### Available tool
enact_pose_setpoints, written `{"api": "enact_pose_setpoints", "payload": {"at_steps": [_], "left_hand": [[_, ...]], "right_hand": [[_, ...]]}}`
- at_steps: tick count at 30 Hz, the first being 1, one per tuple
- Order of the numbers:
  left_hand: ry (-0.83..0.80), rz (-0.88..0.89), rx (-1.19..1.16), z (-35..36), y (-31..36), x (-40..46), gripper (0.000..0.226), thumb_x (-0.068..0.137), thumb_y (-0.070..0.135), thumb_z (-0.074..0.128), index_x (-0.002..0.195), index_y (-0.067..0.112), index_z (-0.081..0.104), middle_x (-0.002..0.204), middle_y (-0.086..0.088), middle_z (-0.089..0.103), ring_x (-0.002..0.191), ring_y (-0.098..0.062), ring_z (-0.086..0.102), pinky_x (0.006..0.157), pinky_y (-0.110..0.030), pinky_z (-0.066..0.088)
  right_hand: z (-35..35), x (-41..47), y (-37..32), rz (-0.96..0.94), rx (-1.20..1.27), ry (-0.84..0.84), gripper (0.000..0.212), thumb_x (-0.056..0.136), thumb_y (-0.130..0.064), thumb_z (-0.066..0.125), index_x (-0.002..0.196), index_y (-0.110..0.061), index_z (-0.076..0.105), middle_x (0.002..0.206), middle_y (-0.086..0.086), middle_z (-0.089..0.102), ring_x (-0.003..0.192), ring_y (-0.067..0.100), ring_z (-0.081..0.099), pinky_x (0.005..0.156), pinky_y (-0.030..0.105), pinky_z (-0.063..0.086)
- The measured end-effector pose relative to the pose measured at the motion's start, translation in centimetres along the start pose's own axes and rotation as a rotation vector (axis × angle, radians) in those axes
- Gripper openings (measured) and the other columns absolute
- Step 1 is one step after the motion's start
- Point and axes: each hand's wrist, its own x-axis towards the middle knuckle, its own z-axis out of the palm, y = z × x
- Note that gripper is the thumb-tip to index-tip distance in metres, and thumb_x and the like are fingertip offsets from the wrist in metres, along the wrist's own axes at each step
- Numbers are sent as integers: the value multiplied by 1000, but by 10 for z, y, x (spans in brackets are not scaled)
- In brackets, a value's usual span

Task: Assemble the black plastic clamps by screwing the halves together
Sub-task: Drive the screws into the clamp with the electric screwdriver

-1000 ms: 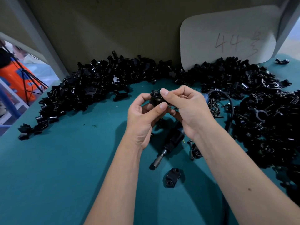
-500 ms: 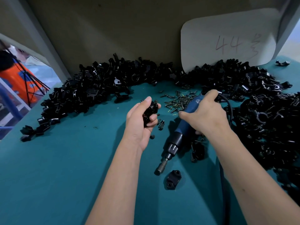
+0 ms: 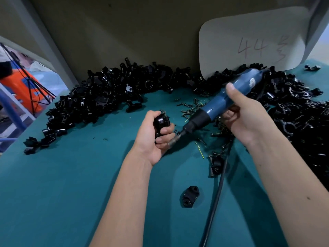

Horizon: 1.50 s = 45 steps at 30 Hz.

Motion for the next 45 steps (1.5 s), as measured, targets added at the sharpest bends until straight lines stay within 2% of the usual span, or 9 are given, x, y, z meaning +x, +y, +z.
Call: {"api": "enact_pose_setpoints", "payload": {"at_steps": [4,7,11,15,25,29,37,41,45], "left_hand": [[0,-97,194,-5,6,-4,30,102,37,43,77,20,37,60,6,30,39,-4,18,33,-16,14],[38,-155,431,-9,13,-8,32,104,34,43,78,18,35,57,4,32,37,-4,20,35,-15,11],[91,-227,747,-10,19,-14,28,103,34,46,79,23,38,57,4,33,41,-7,20,41,-14,12],[78,-254,890,-7,18,-15,26,102,36,48,79,26,42,57,4,35,44,-9,22,44,-15,13],[-6,-230,999,2,15,-15,26,102,38,54,79,28,50,53,7,41,43,-10,27,40,-14,17],[-13,-230,1003,2,15,-16,19,102,36,53,85,28,50,52,7,42,42,-9,28,40,-15,18],[-16,-237,1005,2,10,-11,32,97,35,51,65,34,55,51,7,39,42,-10,24,43,-16,15],[-44,-236,1008,4,10,-11,19,77,43,52,60,35,54,52,7,39,42,-10,23,45,-17,14],[-32,-232,1015,6,9,-10,21,79,41,52,59,34,53,53,6,39,43,-11,23,44,-16,15]], "right_hand": [[11,-7,-5,-78,284,21,48,83,-42,80,118,-12,65,90,-1,74,85,16,74,85,42,62],[18,-12,-9,-150,439,6,69,90,-43,75,144,-9,50,94,5,65,82,21,69,82,42,60],[24,-17,-16,-204,460,70,44,95,-41,72,122,-16,47,78,0,59,61,13,57,62,30,53],[29,-22,-16,-200,479,170,50,90,-36,79,116,-18,39,67,-4,51,52,9,47,50,26,44],[36,-25,-9,-200,457,220,40,94,-32,73,112,-18,39,63,-4,48,49,10,44,48,25,42],[36,-25,-10,-202,437,217,23,95,-17,63,92,-17,40,62,-3,44,49,11,40,48,25,39],[36,-26,-13,-202,439,194,22,94,-12,56,82,-18,38,62,-3,40,49,11,36,48,25,37],[35,-26,-13,-201,443,184,21,94,-13,55,86,-19,37,62,-4,40,49,11,37,48,25,37],[35,-26,-13,-203,433,184,22,94,-13,56,85,-19,37,62,-4,40,49,11,37,48,26,37]]}}
